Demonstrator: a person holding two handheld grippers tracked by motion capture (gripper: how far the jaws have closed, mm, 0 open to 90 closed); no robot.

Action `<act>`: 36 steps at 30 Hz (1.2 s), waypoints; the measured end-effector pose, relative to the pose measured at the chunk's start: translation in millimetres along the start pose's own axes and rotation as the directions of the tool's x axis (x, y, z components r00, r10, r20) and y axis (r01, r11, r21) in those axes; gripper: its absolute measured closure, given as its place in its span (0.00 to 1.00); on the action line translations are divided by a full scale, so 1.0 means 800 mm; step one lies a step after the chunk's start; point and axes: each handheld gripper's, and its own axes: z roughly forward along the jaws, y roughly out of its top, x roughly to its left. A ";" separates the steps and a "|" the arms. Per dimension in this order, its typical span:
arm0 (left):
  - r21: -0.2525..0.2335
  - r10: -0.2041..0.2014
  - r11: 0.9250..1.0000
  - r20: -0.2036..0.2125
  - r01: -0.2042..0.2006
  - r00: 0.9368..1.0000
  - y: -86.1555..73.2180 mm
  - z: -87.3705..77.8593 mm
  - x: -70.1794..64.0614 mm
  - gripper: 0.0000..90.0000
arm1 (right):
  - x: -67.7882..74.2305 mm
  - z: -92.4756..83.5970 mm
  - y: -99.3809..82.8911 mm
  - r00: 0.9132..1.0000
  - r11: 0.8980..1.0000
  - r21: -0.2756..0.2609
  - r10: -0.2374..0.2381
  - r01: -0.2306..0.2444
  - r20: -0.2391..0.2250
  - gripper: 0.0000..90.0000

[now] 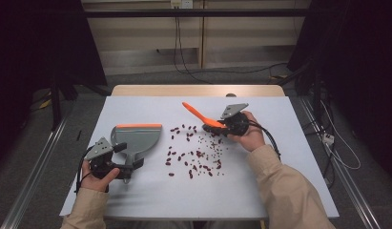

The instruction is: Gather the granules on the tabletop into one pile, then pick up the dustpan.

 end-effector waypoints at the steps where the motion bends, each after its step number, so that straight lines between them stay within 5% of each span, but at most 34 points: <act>1: -0.001 -0.003 1.000 0.002 0.003 1.000 0.000 0.000 0.000 0.06 | 0.003 -0.002 -0.001 1.000 1.000 0.000 -0.008 0.008 -0.005 0.79; 11: 0.002 0.002 1.000 -0.002 -0.002 1.000 0.000 0.001 -0.001 0.05 | 0.025 -0.019 -0.008 0.997 0.999 -0.003 -0.046 0.046 -0.062 0.79; 23: 0.001 0.003 1.000 -0.003 -0.003 1.000 0.000 0.000 -0.001 0.05 | 0.030 -0.029 -0.008 0.995 1.000 -0.014 0.001 -0.002 -0.098 0.79; 30: 0.000 0.002 1.000 0.003 -0.002 1.000 0.001 0.002 -0.002 0.06 | 0.012 -0.035 0.003 0.997 0.995 -0.084 0.054 -0.058 -0.046 0.79; 36: -0.002 -0.004 1.000 0.001 0.004 1.000 0.002 0.002 0.000 0.05 | -0.011 -0.016 0.013 0.996 0.990 -0.114 0.089 -0.087 0.012 0.79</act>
